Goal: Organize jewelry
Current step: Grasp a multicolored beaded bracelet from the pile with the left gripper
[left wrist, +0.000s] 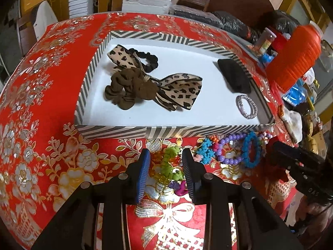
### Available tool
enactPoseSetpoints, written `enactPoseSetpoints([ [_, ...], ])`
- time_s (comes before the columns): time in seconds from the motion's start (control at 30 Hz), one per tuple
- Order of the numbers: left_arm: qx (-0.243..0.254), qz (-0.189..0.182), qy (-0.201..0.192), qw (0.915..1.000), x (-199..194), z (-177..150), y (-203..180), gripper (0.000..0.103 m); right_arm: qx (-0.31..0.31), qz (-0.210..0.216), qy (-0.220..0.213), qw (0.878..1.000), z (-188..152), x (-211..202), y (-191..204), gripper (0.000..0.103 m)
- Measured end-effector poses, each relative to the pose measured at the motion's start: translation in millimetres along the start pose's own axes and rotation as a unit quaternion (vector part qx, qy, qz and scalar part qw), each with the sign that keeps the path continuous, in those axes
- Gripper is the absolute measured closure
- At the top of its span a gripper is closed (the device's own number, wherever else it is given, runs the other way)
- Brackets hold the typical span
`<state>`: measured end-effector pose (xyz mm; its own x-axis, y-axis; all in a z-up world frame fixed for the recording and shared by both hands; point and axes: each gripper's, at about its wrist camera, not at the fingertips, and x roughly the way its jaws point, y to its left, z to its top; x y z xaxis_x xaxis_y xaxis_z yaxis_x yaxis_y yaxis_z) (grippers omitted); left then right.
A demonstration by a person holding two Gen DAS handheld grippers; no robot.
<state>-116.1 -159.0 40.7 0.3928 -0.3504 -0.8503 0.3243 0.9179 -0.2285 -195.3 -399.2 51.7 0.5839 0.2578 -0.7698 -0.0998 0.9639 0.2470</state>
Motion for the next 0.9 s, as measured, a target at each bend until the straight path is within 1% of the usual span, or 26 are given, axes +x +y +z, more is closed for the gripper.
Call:
enactPoseSetpoints([
  [0.07,0.001,0.001,0.004,1.0000,4.0,1.5,0.4,0.080,-0.008,0.004,0.002,1.000,4.5,1.4,4.2,0.061],
  [0.2,0.001,-0.003,0.004,1.0000,8.9,3.9,0.3,0.080,-0.013,0.035,0.012,0.999,10.9,8.0,17.0,0.062],
  [0.27,0.003,-0.007,0.005,1.0000,11.7,5.0,-0.1,0.080,-0.018,0.030,0.025,0.999,11.2,19.2,24.6,0.062],
  [0.33,0.011,-0.005,0.004,0.9999,13.8,5.5,-1.9,0.080,-0.020,0.015,0.038,0.999,10.4,32.0,29.4,0.067],
  [0.4,0.022,-0.002,0.000,0.9998,13.9,4.7,-3.7,0.087,-0.017,0.010,0.048,0.999,9.4,42.8,31.5,0.072],
  [0.43,0.026,-0.004,0.001,0.9996,14.4,4.6,-4.4,0.094,-0.021,0.006,0.034,0.999,8.9,42.2,32.0,0.078],
  [0.47,0.029,-0.010,0.002,0.9995,14.3,4.6,-4.5,0.099,-0.023,0.000,0.035,0.999,9.0,44.5,32.1,0.083],
  [0.5,0.030,-0.012,0.003,0.9995,13.5,4.8,-4.2,0.100,-0.021,0.000,0.034,0.999,9.6,44.8,31.0,0.093],
  [0.53,0.030,-0.013,0.002,0.9995,12.5,5.2,-4.0,0.102,-0.014,0.009,0.037,0.999,10.0,44.5,28.7,0.096],
  [0.6,0.029,-0.025,-0.001,0.9993,6.7,6.4,-3.4,0.102,-0.012,0.014,0.027,0.999,9.7,39.2,26.3,0.100],
  [0.7,0.014,-0.046,-0.005,0.9988,-5.3,10.5,0.1,0.103,0.002,0.029,0.005,1.000,12.1,22.6,19.7,0.101],
  [0.8,0.016,-0.051,-0.017,0.9984,-19.2,13.6,-3.0,0.103,0.014,0.043,-0.015,0.999,15.1,4.7,11.0,0.101],
  [0.9,0.020,-0.055,-0.033,0.9977,-35.7,17.3,-7.4,0.103,0.025,0.051,-0.022,0.998,16.6,-4.6,4.3,0.101],
])
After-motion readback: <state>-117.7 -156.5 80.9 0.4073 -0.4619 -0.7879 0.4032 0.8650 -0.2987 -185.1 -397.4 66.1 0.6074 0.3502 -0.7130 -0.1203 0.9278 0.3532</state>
